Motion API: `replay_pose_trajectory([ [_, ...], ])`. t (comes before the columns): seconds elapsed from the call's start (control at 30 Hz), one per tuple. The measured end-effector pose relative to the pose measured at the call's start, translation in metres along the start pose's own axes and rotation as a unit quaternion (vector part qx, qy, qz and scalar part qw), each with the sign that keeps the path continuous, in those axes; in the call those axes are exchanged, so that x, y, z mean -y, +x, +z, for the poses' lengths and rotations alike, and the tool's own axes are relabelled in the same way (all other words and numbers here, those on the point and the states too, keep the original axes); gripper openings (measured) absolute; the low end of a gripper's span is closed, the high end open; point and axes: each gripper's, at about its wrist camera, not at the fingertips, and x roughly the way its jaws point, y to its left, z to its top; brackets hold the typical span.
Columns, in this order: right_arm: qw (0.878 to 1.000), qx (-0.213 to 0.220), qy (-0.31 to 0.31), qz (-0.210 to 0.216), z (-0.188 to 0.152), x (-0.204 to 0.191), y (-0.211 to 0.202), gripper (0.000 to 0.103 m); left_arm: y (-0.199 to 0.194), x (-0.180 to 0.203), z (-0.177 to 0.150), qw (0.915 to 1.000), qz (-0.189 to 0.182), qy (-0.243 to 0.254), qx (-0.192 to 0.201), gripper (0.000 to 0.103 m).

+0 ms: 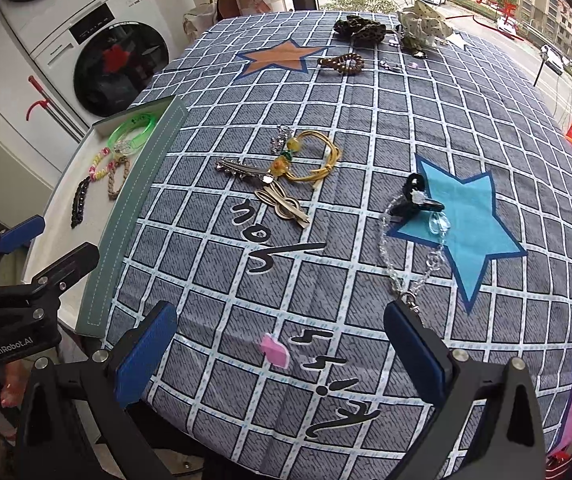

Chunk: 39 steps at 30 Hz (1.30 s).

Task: Organize jewelry
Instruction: 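Withdraw both open tools from the tray toward the remaining jewelry, then grasp the silver spiky hair clip with left tool while right tool grasps black claw clip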

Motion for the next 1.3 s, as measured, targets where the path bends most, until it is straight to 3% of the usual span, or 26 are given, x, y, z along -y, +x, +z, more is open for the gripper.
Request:
replay_pose_trajectory([
  [0.37, 0.997, 0.014, 0.068, -0.045, -0.022, 0.071, -0.017, 0.103, 0.02, 0.052, 0.02, 0.9984, -0.051, -0.012, -0.022, 0.103],
  [0.53, 0.994, 0.019, 0.092, -0.054, -0.023, 0.091, -0.017, 0.103, 0.038, 0.062, 0.031, 0.9981, -0.043, -0.033, -0.028, 0.103],
  [1.13, 0.993, 0.053, 0.085, -0.062, 0.023, 0.1, -0.003, 0.102, 0.079, 0.067, 0.064, 0.9986, -0.031, -0.026, -0.034, 0.103],
  [1.3, 0.994, 0.054, 0.076, -0.059, 0.036, 0.099, 0.006, 0.096, 0.09, 0.067, 0.066, 0.9985, -0.028, -0.025, -0.041, 0.103],
])
